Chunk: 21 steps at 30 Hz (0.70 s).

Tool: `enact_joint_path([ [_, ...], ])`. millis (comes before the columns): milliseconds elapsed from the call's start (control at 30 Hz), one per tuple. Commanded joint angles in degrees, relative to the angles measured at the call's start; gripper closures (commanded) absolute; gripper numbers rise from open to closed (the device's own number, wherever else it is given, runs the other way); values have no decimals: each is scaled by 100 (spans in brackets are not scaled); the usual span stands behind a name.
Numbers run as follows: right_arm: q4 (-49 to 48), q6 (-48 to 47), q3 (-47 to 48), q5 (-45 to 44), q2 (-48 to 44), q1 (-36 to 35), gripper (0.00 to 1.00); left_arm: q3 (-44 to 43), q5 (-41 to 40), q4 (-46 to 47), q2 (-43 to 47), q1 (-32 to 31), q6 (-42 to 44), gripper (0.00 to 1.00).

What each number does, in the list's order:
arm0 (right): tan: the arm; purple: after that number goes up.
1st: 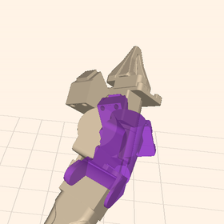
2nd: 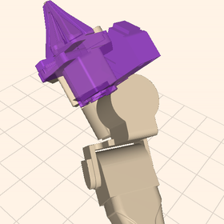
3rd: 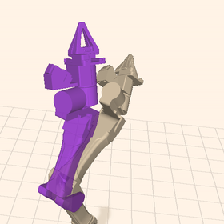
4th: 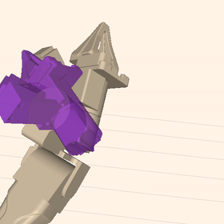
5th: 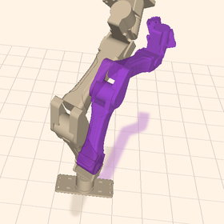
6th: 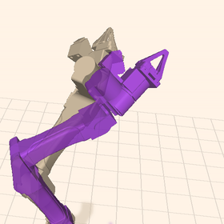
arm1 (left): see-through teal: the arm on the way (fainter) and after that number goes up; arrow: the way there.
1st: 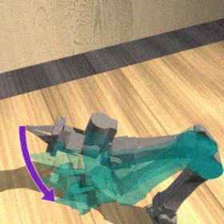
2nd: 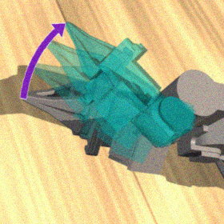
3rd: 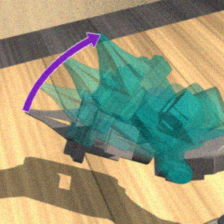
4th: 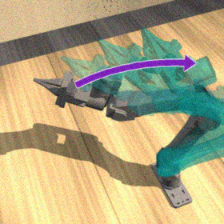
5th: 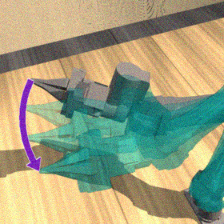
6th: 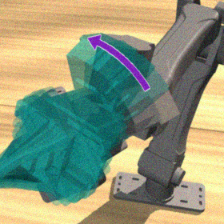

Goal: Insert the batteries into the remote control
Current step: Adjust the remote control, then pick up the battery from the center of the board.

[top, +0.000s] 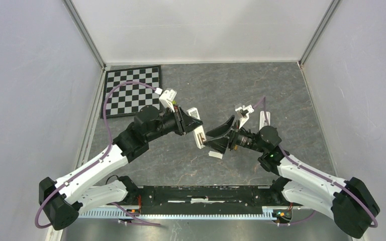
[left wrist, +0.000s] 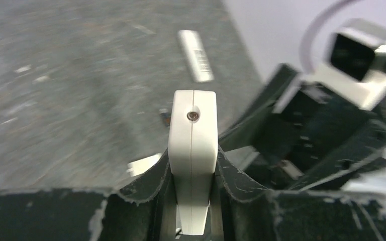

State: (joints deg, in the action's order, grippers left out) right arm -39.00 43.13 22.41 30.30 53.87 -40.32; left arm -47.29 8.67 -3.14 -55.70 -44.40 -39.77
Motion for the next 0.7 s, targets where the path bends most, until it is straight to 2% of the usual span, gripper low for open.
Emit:
enact_joint_path([
  [0, 2886, -1135, 839, -2180, -23, 6, 30, -441, -2175, -1648, 47, 87, 234, 98],
  [133, 4819, -1184, 1399, -4285, 560, 6, 52, -471, -2424, -1944, 47, 177, 235, 98],
  [233, 5394, -1249, 1600, -5144, 1035, 12, 56, -386, -2405, -1888, 139, 189, 225, 98],
  [400, 5610, -1400, 1778, -5526, 1668, 8, 51, -282, -2332, -1866, 176, 204, 188, 98],
  [667, 5395, -1438, 1813, -5361, 2357, 6, 56, -228, -2214, -1840, 132, 238, 137, 98],
])
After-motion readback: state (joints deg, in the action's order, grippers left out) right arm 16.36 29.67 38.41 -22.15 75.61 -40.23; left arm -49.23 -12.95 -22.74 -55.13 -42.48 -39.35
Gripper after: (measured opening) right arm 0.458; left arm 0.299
